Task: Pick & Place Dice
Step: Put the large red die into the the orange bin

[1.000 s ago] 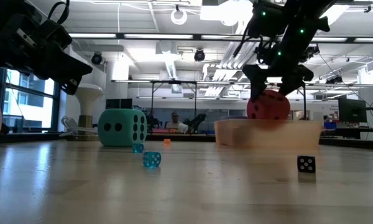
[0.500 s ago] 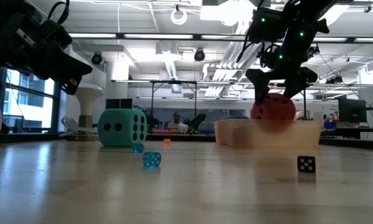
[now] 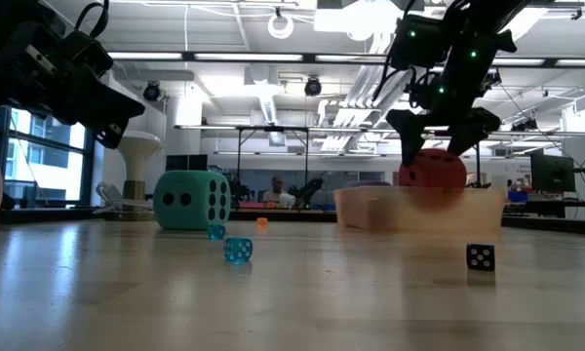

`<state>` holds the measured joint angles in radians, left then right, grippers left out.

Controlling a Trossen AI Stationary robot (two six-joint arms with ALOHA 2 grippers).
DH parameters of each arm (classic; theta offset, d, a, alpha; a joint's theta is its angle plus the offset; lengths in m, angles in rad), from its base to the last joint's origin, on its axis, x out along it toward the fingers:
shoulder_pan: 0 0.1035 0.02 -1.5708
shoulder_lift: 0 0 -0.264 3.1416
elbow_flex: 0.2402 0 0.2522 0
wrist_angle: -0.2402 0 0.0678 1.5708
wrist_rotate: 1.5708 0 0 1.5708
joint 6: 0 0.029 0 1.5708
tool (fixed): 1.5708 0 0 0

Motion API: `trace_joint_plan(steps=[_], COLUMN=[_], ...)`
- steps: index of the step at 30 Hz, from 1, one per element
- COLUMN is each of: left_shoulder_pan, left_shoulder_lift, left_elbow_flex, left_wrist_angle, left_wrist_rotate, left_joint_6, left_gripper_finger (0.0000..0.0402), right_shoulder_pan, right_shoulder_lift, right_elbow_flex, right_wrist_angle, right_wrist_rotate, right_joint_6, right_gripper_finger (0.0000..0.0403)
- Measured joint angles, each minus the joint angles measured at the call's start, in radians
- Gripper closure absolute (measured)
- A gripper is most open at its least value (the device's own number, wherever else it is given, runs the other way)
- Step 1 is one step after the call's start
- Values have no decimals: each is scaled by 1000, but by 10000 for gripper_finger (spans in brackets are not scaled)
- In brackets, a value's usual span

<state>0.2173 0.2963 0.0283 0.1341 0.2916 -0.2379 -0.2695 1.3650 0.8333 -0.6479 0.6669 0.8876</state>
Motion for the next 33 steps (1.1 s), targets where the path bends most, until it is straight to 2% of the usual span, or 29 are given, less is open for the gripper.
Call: trace_joint_plan(steps=[33], left_shoulder_pan=[0], left_shoulder_lift=[0], left_elbow_flex=[0], left_wrist_angle=[1], left_wrist_rotate=[0], left_joint_6=[-2], left_gripper_finger=[399], right_shoulder_pan=[1], right_shoulder_lift=[0], right_elbow_flex=[0], right_wrist_angle=[92], right_wrist_rotate=[3], right_joint_6=[-2], right_gripper_finger=[4])
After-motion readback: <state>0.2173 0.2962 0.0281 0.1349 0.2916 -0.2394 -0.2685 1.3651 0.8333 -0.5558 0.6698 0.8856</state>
